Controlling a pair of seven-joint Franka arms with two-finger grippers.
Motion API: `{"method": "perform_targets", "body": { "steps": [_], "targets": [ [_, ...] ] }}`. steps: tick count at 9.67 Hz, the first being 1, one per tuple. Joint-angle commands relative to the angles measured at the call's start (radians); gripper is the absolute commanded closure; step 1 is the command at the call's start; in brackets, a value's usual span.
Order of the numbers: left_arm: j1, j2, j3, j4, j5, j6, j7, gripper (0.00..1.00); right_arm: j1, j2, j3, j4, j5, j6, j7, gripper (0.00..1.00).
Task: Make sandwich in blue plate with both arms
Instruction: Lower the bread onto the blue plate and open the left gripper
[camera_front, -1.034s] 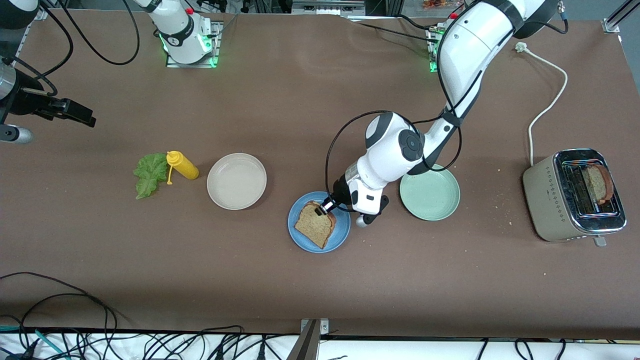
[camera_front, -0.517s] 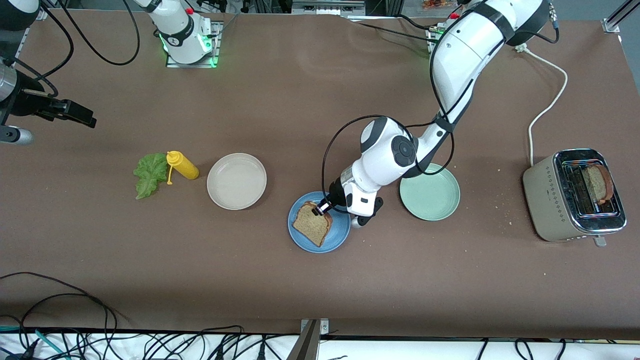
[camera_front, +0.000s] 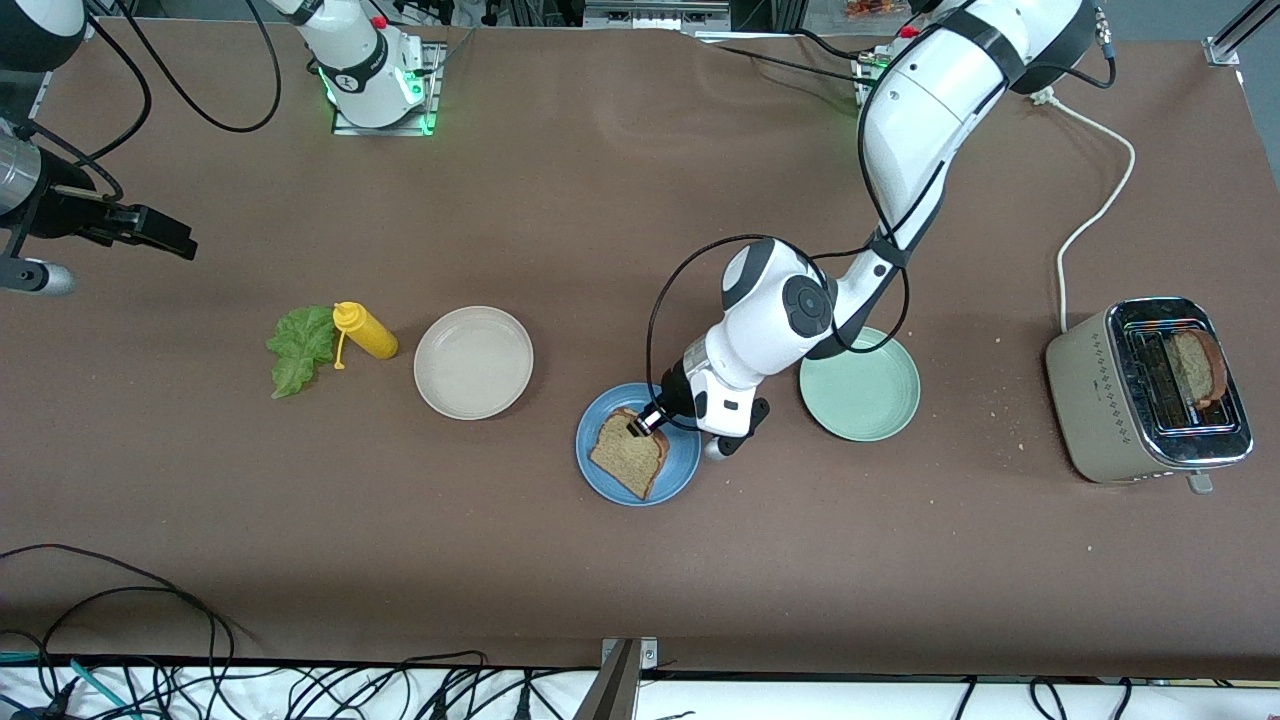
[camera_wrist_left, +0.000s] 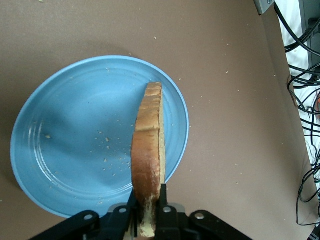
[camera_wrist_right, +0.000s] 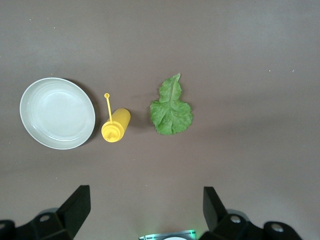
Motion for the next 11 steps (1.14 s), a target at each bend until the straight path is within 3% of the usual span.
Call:
{"method": "perform_targets", "body": {
  "steps": [1,2,3,5,8,11],
  "targets": [
    [-0.014,0.012,0.013,0.036,0.021,0.001,0.0,0.47,0.005,0.006,0.001,0.019,0.0,-0.004,0.01,0.0],
    [-0.01,0.008,0.019,0.034,0.045,-0.007,-0.002,0.34,0.005,0.008,0.001,0.019,0.002,-0.004,0.01,0.0],
    [-0.007,0.005,0.022,0.031,0.063,-0.013,-0.002,0.27,0.005,0.008,0.001,0.019,0.002,-0.004,0.01,0.0],
    [0.005,-0.009,0.025,0.033,0.082,-0.126,0.004,0.22,0.005,0.008,0.003,0.021,0.002,-0.004,0.011,0.0],
    [0.029,-0.027,0.021,0.033,0.153,-0.261,0.047,0.06,0.011,0.019,0.009,0.021,0.0,-0.004,0.008,0.0],
    [0.05,-0.069,0.021,0.033,0.153,-0.442,0.112,0.0,0.011,0.017,0.009,0.018,0.002,-0.015,0.01,0.0]
  ]
}}
